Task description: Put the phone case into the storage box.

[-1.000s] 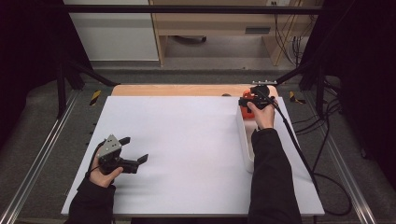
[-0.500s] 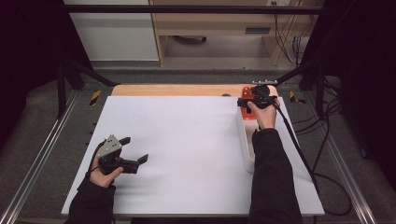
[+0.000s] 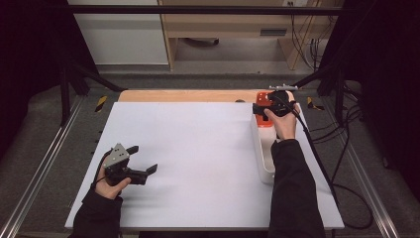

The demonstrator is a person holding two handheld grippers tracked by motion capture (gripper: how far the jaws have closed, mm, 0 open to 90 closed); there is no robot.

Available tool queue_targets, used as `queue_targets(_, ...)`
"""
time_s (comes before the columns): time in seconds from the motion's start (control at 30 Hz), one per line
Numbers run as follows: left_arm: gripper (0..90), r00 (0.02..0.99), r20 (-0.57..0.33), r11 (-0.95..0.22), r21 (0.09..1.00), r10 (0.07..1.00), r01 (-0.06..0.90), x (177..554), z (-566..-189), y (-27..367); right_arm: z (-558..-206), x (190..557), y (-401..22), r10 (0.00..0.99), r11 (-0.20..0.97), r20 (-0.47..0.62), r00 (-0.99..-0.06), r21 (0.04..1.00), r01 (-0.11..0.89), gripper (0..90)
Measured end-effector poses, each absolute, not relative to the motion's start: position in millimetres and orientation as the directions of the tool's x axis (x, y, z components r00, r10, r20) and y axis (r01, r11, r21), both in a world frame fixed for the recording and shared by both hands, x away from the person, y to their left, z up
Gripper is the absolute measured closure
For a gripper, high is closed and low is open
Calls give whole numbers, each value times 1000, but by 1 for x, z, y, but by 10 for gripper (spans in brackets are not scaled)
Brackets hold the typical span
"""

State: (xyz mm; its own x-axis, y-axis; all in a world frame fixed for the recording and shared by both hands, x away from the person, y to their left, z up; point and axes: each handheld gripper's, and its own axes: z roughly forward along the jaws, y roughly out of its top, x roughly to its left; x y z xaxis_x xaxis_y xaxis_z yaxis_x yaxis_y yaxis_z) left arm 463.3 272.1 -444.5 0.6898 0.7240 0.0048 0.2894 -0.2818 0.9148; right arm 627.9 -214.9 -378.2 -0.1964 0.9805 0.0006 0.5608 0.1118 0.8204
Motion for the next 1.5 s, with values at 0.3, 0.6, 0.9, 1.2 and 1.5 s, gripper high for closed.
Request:
queue_targets(0.3, 0, 690, -9, -266, 919, 724, 290, 463, -444, 272, -368, 601, -206, 944, 154, 27, -329, 846, 510, 23)
queue_targets(0.6, 0, 693, -7, -270, 918, 721, 289, 463, -444, 271, -350, 566, -202, 870, 182, 37, -492, 902, 390, 7)
queue_targets(0.9, 0, 701, -8, -265, 923, 713, 280, 462, -443, 271, -344, 530, -205, 797, 223, 15, -604, 922, 317, 8)
queue_targets(1.2, 0, 708, -8, -265, 924, 707, 275, 461, -443, 270, -354, 496, -216, 747, 232, 14, -665, 931, 280, 5)
queue_targets(1.5, 0, 715, -7, -264, 926, 700, 268, 460, -442, 269, -375, 469, -234, 714, 234, 5, -700, 941, 245, 4)
